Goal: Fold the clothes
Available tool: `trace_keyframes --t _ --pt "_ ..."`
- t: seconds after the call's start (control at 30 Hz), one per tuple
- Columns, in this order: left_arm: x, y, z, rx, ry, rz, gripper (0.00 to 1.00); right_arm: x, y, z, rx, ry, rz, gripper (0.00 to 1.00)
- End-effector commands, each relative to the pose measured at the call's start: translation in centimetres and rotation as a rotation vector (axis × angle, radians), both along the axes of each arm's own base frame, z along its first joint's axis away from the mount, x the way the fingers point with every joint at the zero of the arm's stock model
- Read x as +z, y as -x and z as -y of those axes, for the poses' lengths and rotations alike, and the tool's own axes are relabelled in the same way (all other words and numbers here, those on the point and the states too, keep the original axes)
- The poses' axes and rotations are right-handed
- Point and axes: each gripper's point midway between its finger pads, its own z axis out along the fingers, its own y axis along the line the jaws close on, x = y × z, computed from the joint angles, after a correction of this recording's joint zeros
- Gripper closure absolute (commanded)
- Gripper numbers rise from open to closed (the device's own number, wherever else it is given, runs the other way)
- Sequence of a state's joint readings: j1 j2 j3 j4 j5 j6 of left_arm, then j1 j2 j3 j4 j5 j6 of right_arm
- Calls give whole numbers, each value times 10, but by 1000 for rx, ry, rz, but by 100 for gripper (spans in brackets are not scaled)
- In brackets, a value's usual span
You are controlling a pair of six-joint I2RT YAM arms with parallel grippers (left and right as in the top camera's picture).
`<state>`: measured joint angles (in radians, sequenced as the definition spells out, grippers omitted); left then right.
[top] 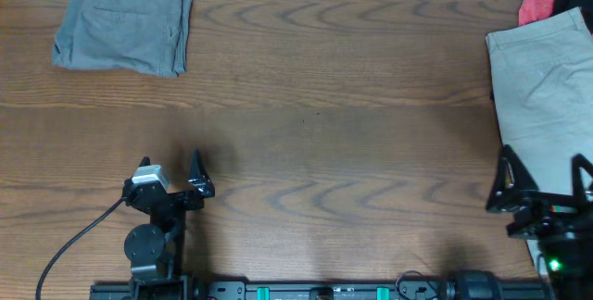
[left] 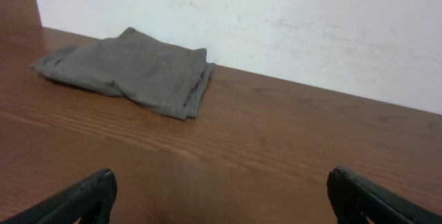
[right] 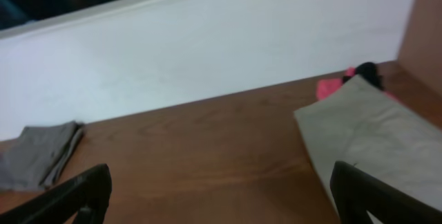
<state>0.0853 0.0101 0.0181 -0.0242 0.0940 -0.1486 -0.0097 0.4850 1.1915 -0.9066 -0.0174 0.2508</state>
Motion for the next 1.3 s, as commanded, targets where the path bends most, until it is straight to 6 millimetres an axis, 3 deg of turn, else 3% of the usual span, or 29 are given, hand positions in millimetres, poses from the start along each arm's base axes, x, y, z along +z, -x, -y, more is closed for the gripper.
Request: trace_keyframes --t 0.0,0.13,0.33,0.67,1.03,1.27 --pt "-15 1 2 -14 -14 -46 2 -29 -11 -15 88 1 -9 1" --pt "-15 1 2 -14 -14 -46 2 -62 -25 -22 118 1 54 1" --pt "-15 1 2 -14 -14 -46 2 -114 -31 -31 163 -13 121 1" --pt "-15 1 2 -14 -14 -46 2 -162 -51 -33 162 -14 222 1" --pt "-15 1 2 -14 -14 -46 2 -177 -66 -31 143 -14 346 1" --pt "-15 1 2 -14 -14 -46 2 -186 -69 -25 111 30 332 1"
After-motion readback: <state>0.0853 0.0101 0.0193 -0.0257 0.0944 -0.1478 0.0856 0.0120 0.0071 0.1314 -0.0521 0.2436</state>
